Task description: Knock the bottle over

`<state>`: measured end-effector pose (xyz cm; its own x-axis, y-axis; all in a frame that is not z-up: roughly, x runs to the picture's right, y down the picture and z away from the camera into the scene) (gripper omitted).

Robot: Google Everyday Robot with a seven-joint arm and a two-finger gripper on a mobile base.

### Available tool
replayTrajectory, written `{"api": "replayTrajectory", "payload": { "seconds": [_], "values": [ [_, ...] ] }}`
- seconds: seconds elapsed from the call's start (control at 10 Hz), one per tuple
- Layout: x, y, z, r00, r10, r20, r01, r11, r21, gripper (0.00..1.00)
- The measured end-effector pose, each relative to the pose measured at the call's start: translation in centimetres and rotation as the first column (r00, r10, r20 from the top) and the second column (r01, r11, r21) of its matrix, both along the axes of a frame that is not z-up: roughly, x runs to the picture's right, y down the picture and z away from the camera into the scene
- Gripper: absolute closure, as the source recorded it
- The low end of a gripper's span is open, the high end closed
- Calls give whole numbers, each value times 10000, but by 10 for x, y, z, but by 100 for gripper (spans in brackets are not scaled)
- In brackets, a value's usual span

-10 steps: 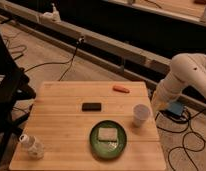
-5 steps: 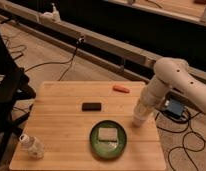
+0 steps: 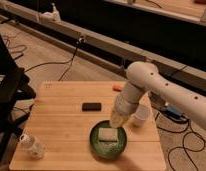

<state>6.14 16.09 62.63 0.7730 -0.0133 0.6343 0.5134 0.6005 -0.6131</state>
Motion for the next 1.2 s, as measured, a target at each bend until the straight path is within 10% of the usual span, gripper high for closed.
{"api": "replayTrajectory", "payload": {
  "seconds": [0.7, 1.2],
  "values": [
    [-8, 3, 3, 9992, -396, -100, 398, 9990, 206, 100],
    [-131, 62, -30, 9610, -2045, 1860, 1979, 9788, 535, 100]
  ]
}}
